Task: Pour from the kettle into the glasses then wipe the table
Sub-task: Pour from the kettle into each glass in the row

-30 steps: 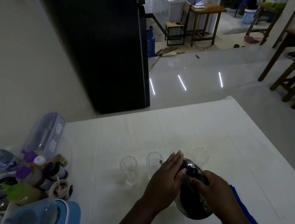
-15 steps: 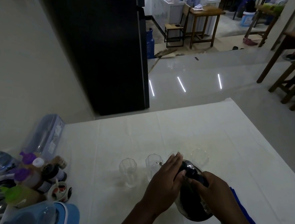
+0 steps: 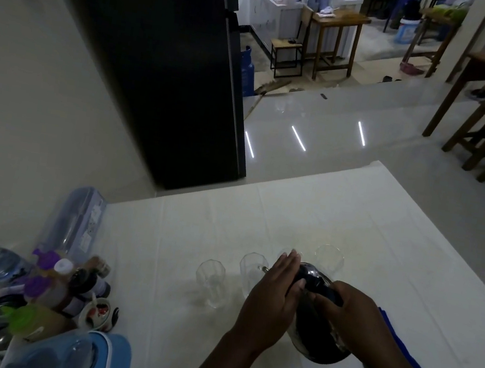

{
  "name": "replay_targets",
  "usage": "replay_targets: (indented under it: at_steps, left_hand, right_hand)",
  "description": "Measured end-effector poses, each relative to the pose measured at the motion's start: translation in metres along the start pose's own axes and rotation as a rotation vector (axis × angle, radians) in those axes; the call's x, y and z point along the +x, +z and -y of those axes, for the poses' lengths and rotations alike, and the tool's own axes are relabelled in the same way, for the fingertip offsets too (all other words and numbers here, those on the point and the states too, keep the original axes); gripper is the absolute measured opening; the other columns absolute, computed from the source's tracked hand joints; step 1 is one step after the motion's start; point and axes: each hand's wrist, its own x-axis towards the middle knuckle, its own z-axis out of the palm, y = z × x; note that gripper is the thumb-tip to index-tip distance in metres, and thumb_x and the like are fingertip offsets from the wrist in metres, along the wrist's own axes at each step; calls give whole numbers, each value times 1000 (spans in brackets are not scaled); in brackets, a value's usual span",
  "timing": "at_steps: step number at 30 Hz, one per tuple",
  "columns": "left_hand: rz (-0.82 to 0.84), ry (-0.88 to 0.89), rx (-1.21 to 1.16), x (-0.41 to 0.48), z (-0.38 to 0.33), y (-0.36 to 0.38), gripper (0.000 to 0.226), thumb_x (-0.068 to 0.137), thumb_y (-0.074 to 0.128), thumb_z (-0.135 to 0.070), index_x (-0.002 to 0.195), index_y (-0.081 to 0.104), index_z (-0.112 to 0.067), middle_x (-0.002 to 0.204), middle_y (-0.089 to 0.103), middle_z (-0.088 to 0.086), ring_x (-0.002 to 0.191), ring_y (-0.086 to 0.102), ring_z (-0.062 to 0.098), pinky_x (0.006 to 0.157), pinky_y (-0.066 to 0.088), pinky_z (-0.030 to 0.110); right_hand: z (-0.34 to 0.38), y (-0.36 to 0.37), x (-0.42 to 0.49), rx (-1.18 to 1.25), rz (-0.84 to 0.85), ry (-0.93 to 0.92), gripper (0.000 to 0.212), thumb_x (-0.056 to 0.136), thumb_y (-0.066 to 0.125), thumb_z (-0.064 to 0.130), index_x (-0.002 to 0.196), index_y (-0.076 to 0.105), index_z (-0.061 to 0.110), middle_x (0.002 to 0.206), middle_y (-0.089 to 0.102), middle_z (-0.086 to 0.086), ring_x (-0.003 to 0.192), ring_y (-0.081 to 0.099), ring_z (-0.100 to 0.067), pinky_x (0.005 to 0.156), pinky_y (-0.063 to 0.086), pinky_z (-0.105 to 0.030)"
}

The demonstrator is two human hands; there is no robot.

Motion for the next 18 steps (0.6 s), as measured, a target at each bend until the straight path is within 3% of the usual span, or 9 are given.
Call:
replay_targets:
  at_steps: [7,12,18]
  left_hand:
    - [4,5,18,1,1,0,57,95,21,-51,148,19,-28,155,15,-16,141,6,-5,112,11,16]
    - [5,20,10,2,3,2,61,93,17,-55,148,19,-28,156,16,-15,141,5,-5,116,14,23]
    - [2,46,69,0,3,4,65,92,14,-57,148,19,-26,156,15,-14,142,4,-4,115,10,20]
  right_hand:
    - [-2,0,1,-8,24,-4,24,85,58,37,104,60,22,86,57,8,77,55,-9,65,41,-19]
    - [-5,2,0,19,19,-23,11,85,59,36,93,52,31,81,55,13,73,53,-5,58,40,-15]
    - [-12,4,-6,99,45,-1,13,85,59,34,74,53,31,73,61,9,68,58,-6,55,42,-18]
